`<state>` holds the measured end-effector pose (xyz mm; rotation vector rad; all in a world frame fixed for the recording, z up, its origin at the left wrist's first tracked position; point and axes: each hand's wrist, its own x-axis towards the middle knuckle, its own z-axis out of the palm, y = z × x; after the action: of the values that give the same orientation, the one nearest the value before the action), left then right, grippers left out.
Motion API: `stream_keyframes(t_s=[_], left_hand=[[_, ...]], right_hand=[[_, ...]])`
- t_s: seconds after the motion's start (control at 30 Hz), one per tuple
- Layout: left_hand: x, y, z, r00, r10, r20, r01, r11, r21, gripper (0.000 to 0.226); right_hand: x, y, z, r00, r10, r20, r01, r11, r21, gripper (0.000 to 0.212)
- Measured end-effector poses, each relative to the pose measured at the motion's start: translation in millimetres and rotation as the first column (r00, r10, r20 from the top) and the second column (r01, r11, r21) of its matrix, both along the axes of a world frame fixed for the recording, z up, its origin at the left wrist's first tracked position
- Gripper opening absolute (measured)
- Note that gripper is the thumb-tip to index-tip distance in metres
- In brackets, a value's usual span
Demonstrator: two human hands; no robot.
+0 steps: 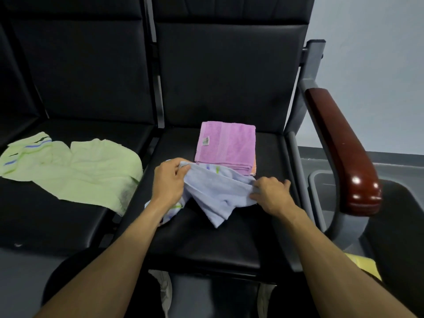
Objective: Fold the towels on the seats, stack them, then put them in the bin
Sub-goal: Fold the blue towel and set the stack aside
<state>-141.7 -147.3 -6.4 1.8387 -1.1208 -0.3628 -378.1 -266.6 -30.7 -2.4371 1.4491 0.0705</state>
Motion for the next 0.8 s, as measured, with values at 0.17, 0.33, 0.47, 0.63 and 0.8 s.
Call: stream_keyframes(t_s=[0.17, 0.33, 0.47, 0.63, 0.8], left_hand=[[12.0, 35.4, 3.2, 0.992, 0.125, 0.02, -0.125, 0.992, -0.02, 0.015], [21.8, 59.3, 7.8, 0.977, 0.204, -0.056, -0.204, 0.979, 0.006, 0.02], [22.7, 66.5, 6.5, 0.974, 0.226, -0.03, -0.224, 0.973, 0.057, 0.016], [27.0, 66.1, 0.3, 0.963, 0.268, 0.025, -0.269, 0.955, 0.126, 0.016], [31.6, 62.7, -8.0, 0.954, 0.298, 0.037, -0.3, 0.941, 0.157, 0.018]], right_hand=[[-19.7, 22.0, 9.0, 1.0, 0.017, 0.003, -0.016, 0.989, -0.144, 0.02], [-38.9, 41.7, 15.9, 0.996, 0.09, -0.014, -0.091, 0.993, -0.073, 0.018], [-50.3, 50.6, 10.2, 0.987, 0.157, -0.03, -0.159, 0.982, -0.102, 0.005], [-56.1, 44.2, 8.9, 0.983, 0.153, -0.105, -0.168, 0.975, -0.145, 0.011], [-52.4, 40.5, 7.1, 0.967, 0.217, -0.133, -0.244, 0.936, -0.252, 0.017]])
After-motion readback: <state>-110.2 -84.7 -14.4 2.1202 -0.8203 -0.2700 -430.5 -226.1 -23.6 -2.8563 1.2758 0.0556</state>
